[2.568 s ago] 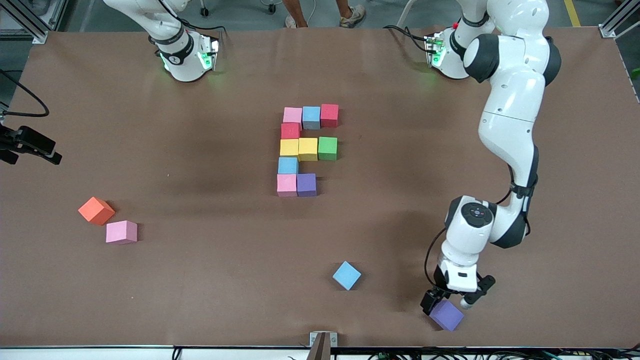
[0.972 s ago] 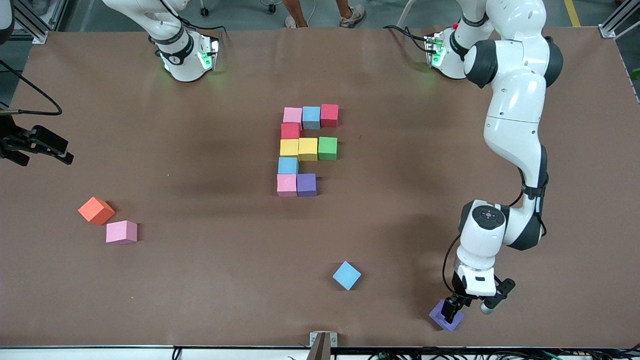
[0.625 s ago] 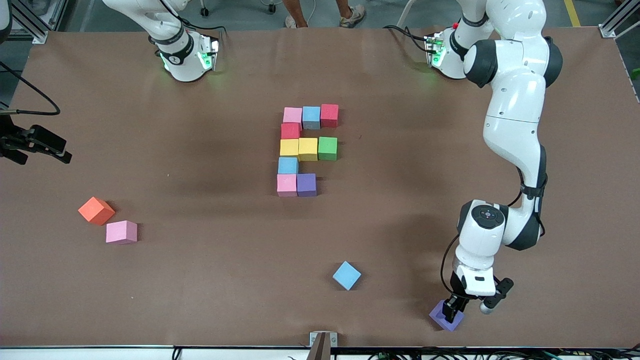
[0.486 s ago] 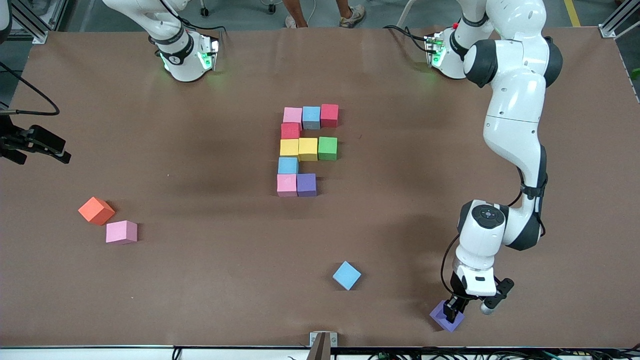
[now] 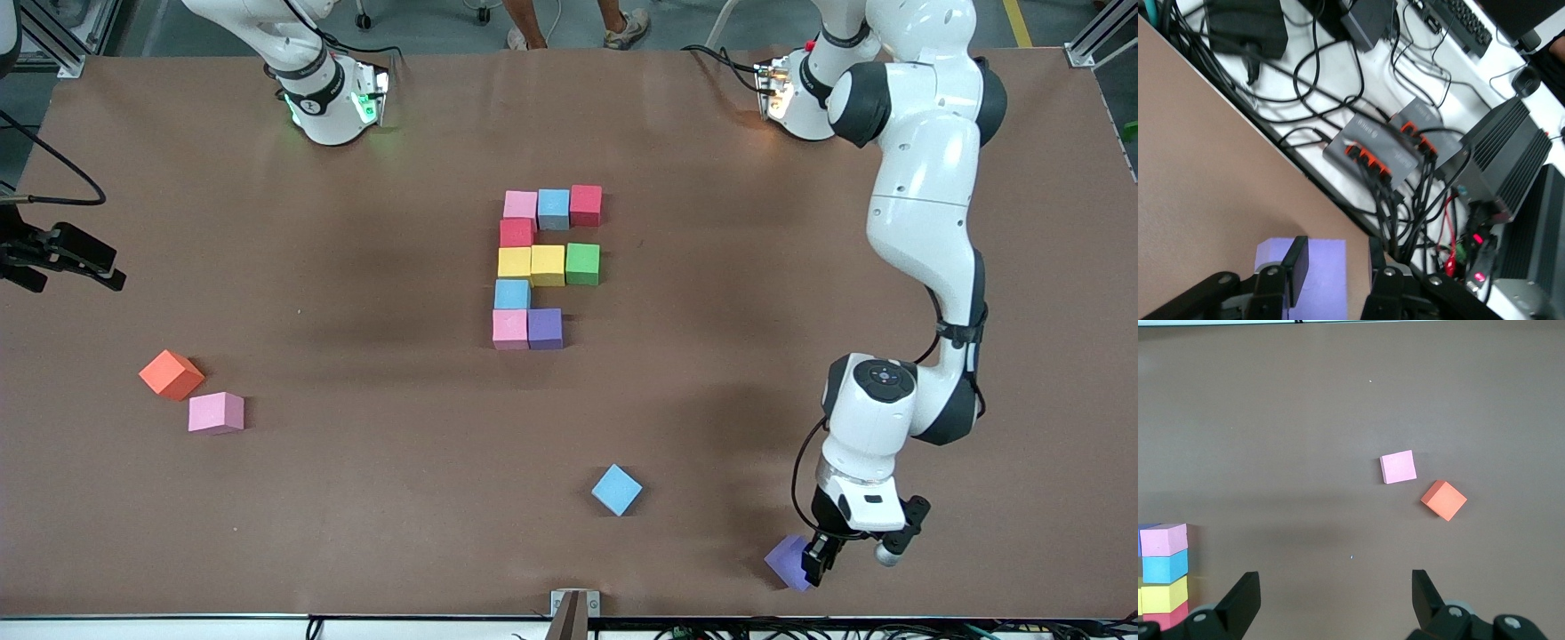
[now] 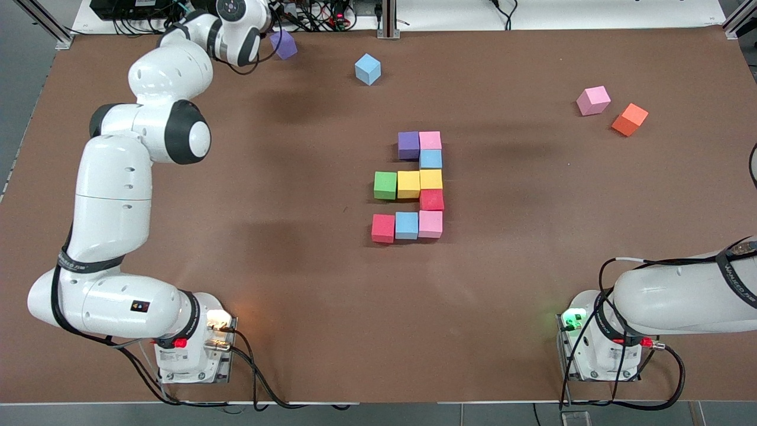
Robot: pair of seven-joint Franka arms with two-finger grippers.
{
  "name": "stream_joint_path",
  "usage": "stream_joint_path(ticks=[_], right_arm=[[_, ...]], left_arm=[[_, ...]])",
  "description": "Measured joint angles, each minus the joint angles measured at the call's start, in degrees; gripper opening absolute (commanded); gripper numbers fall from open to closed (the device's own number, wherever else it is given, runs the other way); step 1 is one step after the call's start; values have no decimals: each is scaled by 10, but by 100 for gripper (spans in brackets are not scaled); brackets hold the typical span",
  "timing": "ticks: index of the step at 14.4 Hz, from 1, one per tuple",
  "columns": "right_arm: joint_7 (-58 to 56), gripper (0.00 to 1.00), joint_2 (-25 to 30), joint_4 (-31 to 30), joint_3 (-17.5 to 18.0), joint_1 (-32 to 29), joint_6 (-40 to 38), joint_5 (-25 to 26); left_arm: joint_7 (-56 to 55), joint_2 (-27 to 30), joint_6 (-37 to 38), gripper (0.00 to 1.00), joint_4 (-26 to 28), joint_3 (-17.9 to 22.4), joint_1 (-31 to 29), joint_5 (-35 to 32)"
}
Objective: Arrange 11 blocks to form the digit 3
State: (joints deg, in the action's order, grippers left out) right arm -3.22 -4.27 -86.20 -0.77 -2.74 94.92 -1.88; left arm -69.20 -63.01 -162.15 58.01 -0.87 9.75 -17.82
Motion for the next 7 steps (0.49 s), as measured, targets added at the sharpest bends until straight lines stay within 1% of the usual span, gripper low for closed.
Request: stream_joint_path(ticks=[1, 2, 4, 5, 6, 7], right_arm=[[0, 100, 0, 0, 0, 0, 0, 0], [0, 100, 0, 0, 0, 0, 0, 0], [0, 100, 0, 0, 0, 0, 0, 0], [0, 100, 0, 0, 0, 0, 1, 0], [0, 100, 0, 0, 0, 0, 1, 0], [0, 100, 0, 0, 0, 0, 1, 0]], left_arm=[[0, 8, 10, 3, 0, 0, 0, 0], [0, 13, 16, 15, 0, 0, 0, 0], [5, 13, 20, 62, 5, 0, 0, 0], [15, 11, 21, 74, 10, 0, 0, -2], [33, 8, 25, 79, 13, 0, 0, -3], [55, 4, 29, 90, 14, 0, 0, -7]])
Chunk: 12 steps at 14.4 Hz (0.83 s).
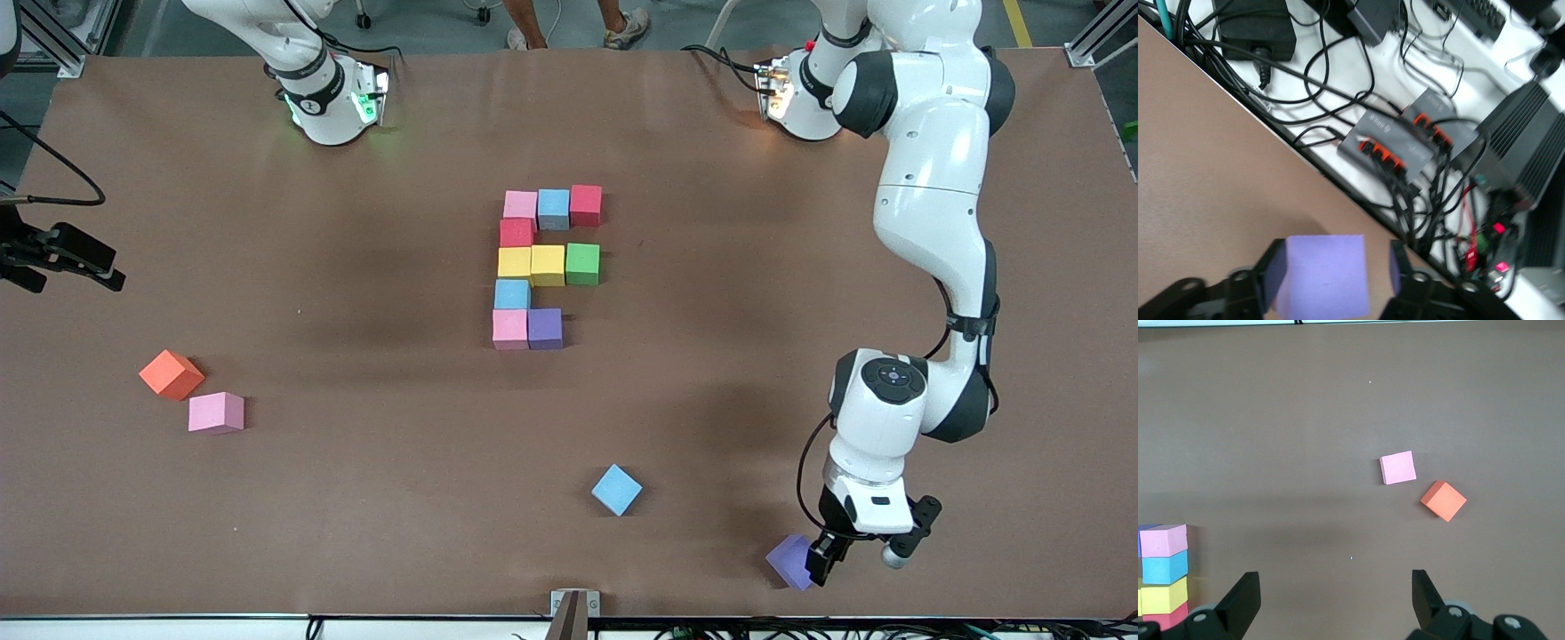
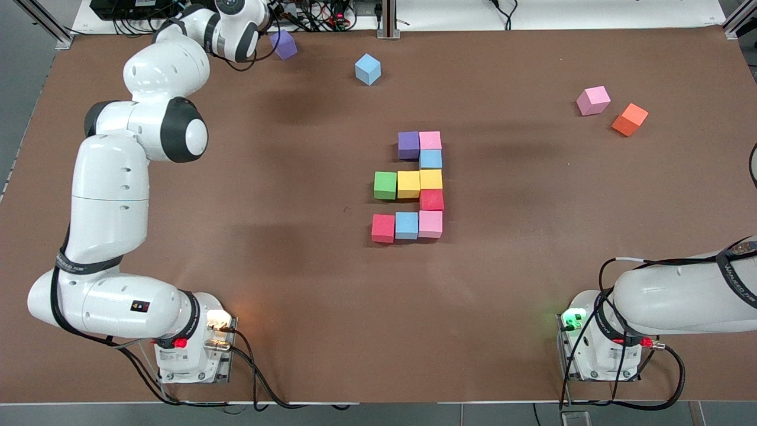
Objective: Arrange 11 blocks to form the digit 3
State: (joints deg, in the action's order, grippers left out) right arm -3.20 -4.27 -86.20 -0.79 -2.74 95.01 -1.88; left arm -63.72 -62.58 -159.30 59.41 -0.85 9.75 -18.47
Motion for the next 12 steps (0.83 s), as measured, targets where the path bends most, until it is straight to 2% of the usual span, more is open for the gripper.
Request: stream_joint_path(ticks=[1, 6, 10, 12], right_arm=[[0, 100, 0, 0, 0, 0, 0, 0], [0, 100, 0, 0, -1, 0, 0, 0], [0, 100, -2, 0, -1, 0, 4, 0], [0, 100, -3, 0, -1, -1, 6, 0]], left_arm=[[21, -4, 5, 99, 0, 0, 1, -7], [54, -16, 32, 100, 1, 3, 13, -74], [64, -31, 35, 100, 2, 54, 56, -93], [75, -39, 36, 100, 2, 61, 61, -103]])
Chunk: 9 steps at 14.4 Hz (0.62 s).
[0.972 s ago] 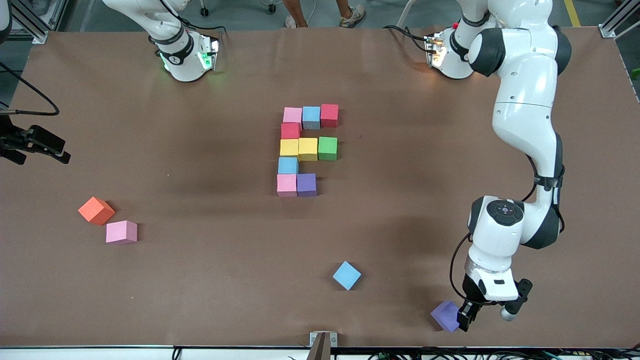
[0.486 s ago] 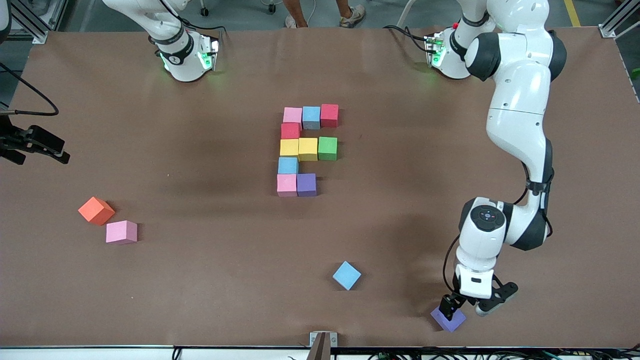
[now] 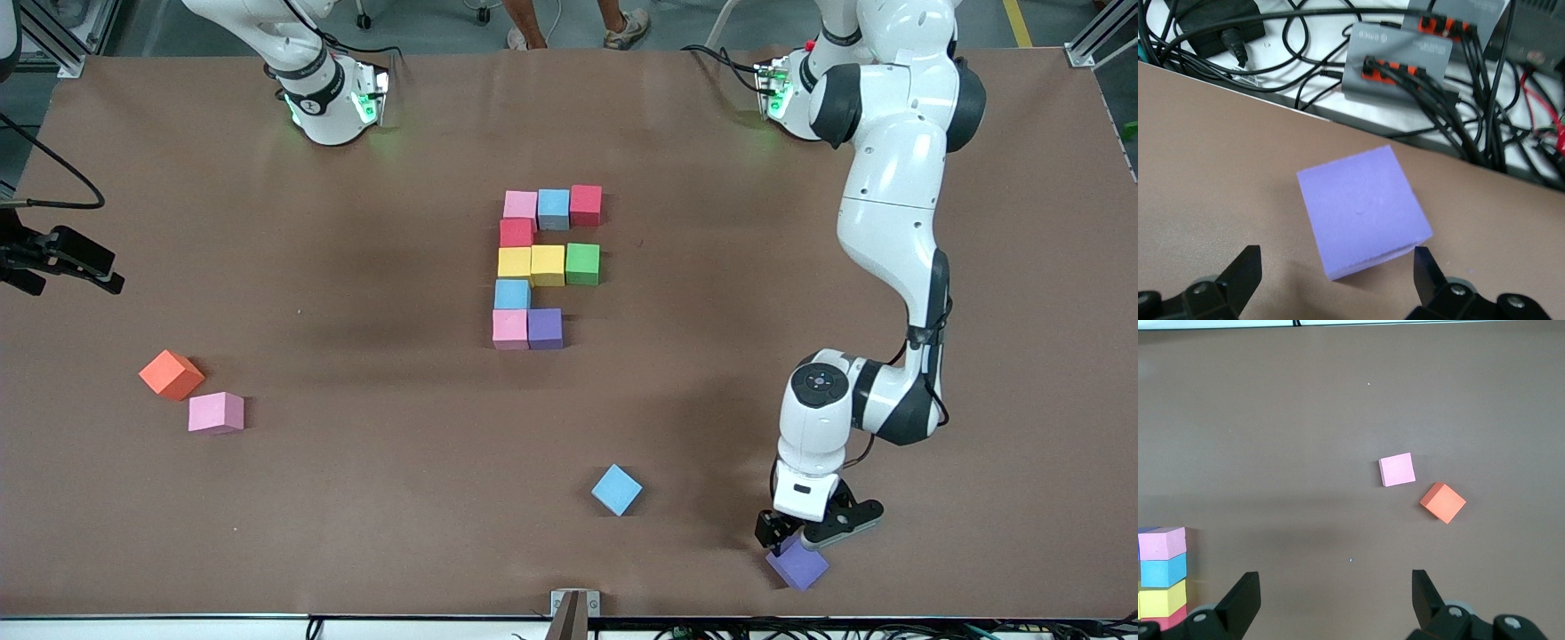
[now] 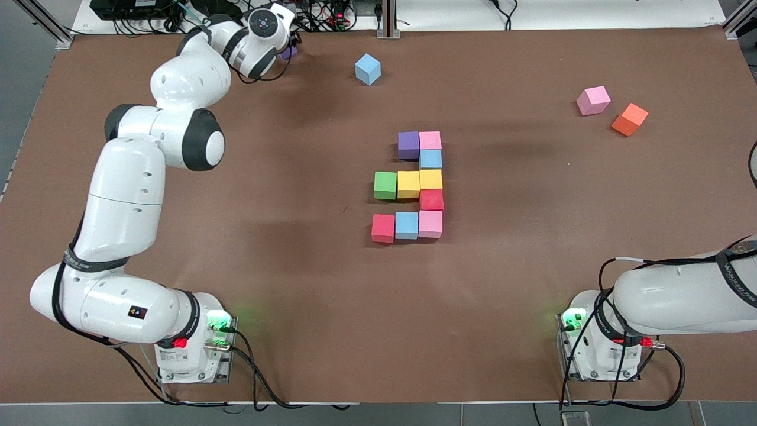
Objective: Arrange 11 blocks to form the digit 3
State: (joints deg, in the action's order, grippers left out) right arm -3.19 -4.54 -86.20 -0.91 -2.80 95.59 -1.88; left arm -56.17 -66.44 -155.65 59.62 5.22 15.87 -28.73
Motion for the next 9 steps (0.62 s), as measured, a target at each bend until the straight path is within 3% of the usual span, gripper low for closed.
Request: stream_joint_path(ticks=[9], right_arm=[[0, 100, -1, 0, 0, 0, 0, 0]], left_arm=[[-4, -14, -14, 100, -24, 6, 1, -4]])
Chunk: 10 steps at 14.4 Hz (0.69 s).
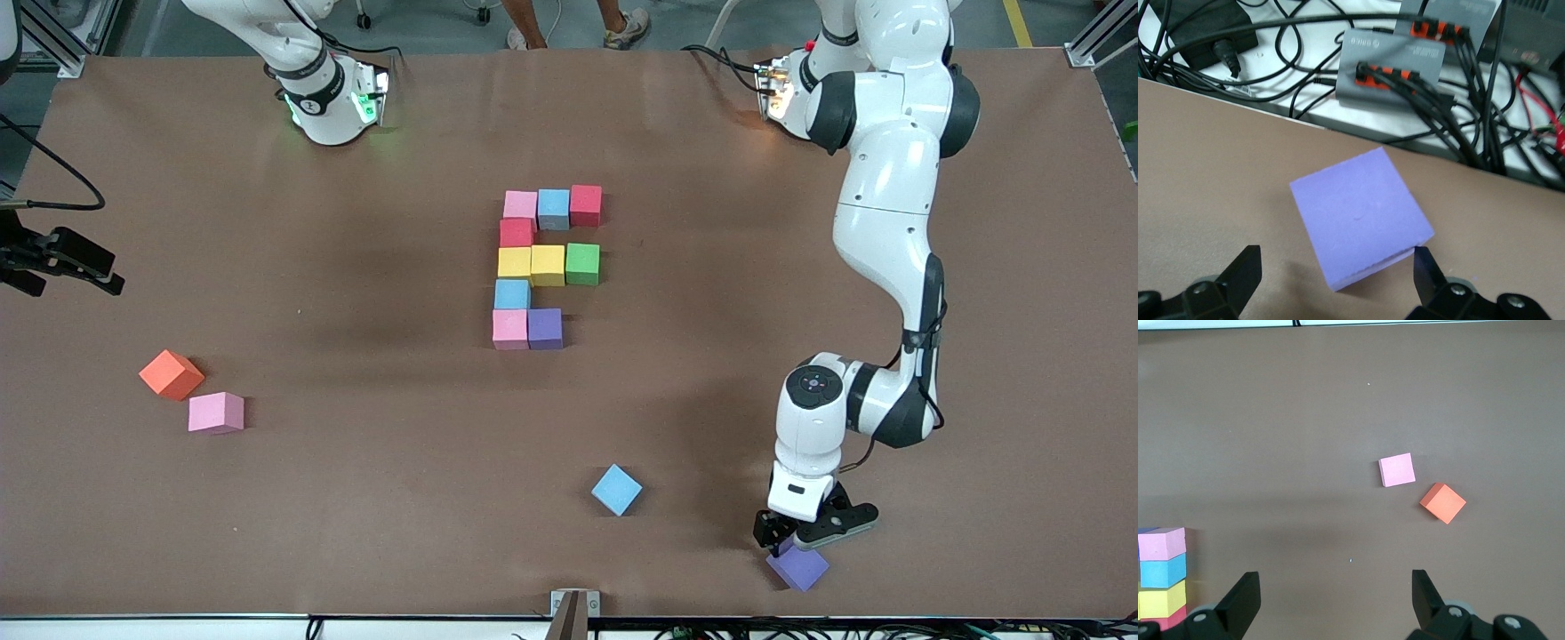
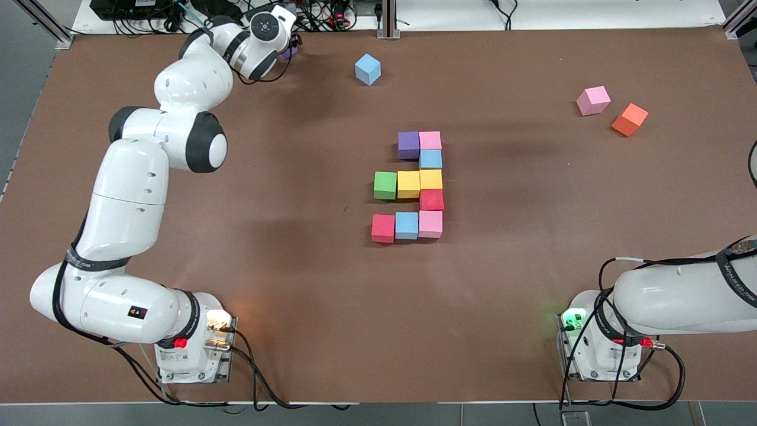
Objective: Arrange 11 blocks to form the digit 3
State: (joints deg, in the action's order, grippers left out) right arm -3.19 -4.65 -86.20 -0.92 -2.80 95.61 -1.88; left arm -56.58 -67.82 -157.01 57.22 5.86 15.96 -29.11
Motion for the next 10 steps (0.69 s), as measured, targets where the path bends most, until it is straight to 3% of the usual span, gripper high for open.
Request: stream_joint_path(ticks=[10], right_arm=[[0, 100, -5, 0, -1, 0, 0, 0]], left_arm=[[-118, -1, -59, 100, -9, 1, -11, 25]])
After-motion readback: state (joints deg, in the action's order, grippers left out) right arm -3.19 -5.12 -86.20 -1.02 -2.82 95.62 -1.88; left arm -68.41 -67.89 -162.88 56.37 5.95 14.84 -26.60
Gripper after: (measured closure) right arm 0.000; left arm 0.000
